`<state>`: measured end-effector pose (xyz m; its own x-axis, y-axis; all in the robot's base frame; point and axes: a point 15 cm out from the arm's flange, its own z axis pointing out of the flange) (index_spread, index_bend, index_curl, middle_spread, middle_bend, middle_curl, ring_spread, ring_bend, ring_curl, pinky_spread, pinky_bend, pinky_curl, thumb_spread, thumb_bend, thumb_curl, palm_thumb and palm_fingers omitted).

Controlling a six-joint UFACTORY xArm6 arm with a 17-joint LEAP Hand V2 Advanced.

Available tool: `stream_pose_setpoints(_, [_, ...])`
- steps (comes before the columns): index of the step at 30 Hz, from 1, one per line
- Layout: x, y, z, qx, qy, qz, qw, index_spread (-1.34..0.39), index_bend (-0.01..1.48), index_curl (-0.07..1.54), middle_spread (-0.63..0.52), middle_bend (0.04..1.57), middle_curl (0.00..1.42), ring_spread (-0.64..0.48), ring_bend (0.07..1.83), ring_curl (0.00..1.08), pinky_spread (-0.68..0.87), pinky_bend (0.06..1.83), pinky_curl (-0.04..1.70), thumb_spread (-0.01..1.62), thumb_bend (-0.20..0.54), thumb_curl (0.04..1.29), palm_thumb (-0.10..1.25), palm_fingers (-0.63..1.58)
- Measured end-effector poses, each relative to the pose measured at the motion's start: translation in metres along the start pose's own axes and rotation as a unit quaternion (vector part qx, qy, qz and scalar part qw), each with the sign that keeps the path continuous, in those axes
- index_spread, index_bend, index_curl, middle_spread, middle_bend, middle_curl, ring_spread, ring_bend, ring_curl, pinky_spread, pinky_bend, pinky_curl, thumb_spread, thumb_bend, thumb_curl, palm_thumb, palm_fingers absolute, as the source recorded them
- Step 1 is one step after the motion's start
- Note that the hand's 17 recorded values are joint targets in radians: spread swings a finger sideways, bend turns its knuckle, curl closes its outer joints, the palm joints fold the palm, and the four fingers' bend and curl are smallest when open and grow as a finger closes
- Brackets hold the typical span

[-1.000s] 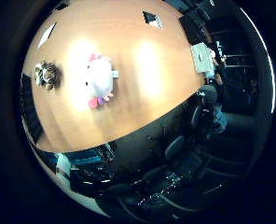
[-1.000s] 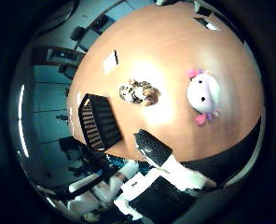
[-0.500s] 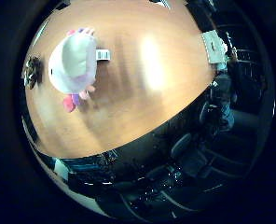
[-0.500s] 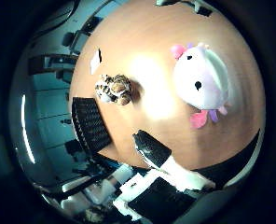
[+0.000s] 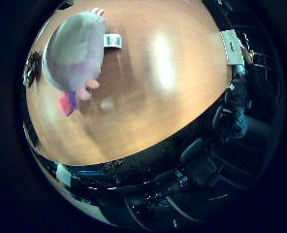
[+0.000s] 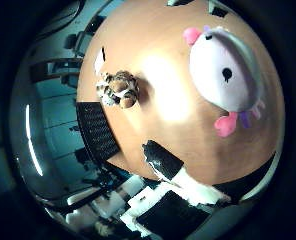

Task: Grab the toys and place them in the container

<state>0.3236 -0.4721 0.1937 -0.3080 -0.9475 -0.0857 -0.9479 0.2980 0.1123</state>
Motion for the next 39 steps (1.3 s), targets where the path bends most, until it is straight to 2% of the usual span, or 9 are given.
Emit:
stream_pose_setpoints(10, [0.001, -0.012, 0.040, -0.015, -0.003, -0.005, 1.000, -0.38, 0.17, 0.30, 0.00, 0.19, 0.32, 0.18, 0.21, 0.25, 0.39, 0.24, 0.31, 1.07, -0.022, 0.28, 0.51, 0.21])
stream_pose_setpoints(15, [0.003, -0.018, 0.051, -0.018, 0.003, -0.007, 1.000, -0.37, 0.15, 0.28, -0.02, 0.20, 0.32, 0.15, 0.29, 0.26, 0.39, 0.27, 0.31, 1.04, -0.004, 0.31, 0.64, 0.30])
stream_pose_setpoints(17, [0.006, -0.016, 0.052, -0.024, 0.010, -0.007, 1.000, -0.36, 0.13, 0.26, -0.07, 0.23, 0.33, 0.06, 0.39, 0.29, 0.36, 0.33, 0.32, 1.02, -0.002, 0.32, 0.72, 0.42])
stream_pose_setpoints(20, [0.012, -0.012, 0.052, -0.040, 0.033, -0.008, 0.999, -0.38, 0.13, 0.22, -0.23, 0.40, 0.39, -0.20, 0.64, 0.34, 0.04, 0.51, 0.34, 0.99, -0.005, 0.35, 0.84, 0.89])
stream_pose_setpoints(22, [0.014, -0.013, 0.049, -0.044, 0.045, -0.009, 0.998, -0.45, 0.28, 0.31, -0.32, 0.61, 0.51, -0.30, 0.82, 0.45, -0.26, 0.71, 0.44, 0.96, -0.013, 0.36, 0.90, 1.22])
stream_pose_setpoints(24, [0.013, -0.014, 0.046, -0.041, 0.048, -0.011, 0.998, -0.47, 0.46, 0.42, -0.33, 0.78, 0.61, -0.32, 0.95, 0.51, -0.34, 0.85, 0.52, 0.95, -0.011, 0.37, 0.94, 1.29])
stream_pose_setpoints(28, [0.012, -0.012, 0.026, -0.033, 0.054, -0.013, 0.998, -0.44, 0.79, 0.62, -0.30, 1.02, 0.75, -0.29, 1.18, 0.62, -0.32, 1.06, 0.65, 0.97, -0.008, 0.39, 0.99, 1.21])
stream_pose_setpoints(31, [0.005, -0.006, 0.005, -0.031, 0.056, -0.014, 0.998, -0.39, 0.94, 0.75, -0.27, 1.14, 0.84, -0.27, 1.29, 0.68, -0.29, 1.16, 0.75, 0.99, -0.004, 0.45, 1.06, 1.10])
stream_pose_setpoints(39, [-0.049, 0.021, -0.095, -0.021, 0.068, -0.037, 0.997, -0.34, 1.00, 0.91, -0.22, 1.25, 0.94, -0.26, 1.37, 0.75, -0.25, 1.21, 0.91, 0.91, -0.015, 0.58, 1.10, 0.98])
